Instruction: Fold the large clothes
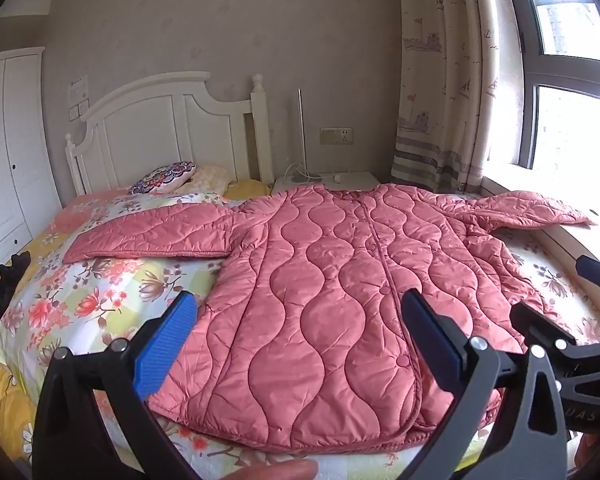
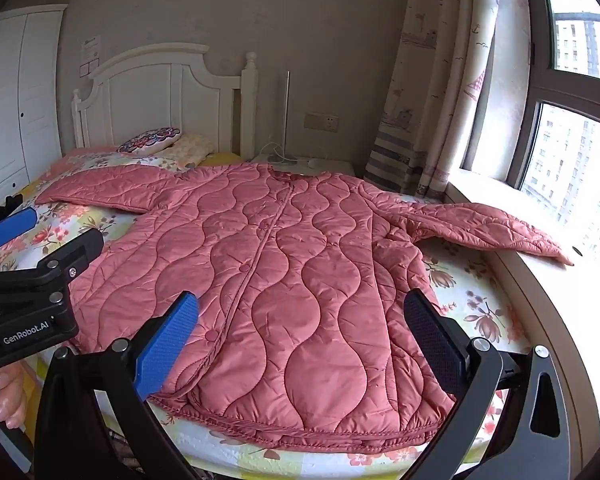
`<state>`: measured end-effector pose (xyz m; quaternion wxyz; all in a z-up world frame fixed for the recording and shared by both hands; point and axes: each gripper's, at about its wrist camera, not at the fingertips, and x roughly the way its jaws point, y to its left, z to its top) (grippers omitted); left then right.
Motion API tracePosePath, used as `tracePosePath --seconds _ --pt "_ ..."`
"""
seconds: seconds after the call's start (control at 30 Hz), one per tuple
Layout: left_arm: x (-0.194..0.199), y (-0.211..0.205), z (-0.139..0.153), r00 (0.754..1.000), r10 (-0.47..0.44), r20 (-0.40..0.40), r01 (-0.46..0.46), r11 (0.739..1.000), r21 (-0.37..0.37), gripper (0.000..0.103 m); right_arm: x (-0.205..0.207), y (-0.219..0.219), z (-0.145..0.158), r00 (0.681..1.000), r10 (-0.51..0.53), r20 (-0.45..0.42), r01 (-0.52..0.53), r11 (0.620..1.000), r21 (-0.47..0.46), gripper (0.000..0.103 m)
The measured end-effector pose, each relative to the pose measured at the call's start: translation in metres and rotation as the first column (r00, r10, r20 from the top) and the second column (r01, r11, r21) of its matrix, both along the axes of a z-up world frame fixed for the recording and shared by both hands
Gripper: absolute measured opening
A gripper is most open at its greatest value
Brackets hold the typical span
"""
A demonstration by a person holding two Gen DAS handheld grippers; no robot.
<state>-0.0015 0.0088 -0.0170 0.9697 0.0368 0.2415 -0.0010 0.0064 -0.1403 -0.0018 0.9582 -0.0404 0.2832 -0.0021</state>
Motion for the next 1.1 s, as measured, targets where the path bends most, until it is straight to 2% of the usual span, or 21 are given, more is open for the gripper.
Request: tracePosePath --seconds 1.1 --pt "0.0008 -0.0041 -0.0048 1.000 0.000 -0.018 0.000 1.000 0.004 0.101 -0.0014 0.0022 -0.0042 1.000 0.005 -0.004 -0.005 1.000 -0.001 0.098"
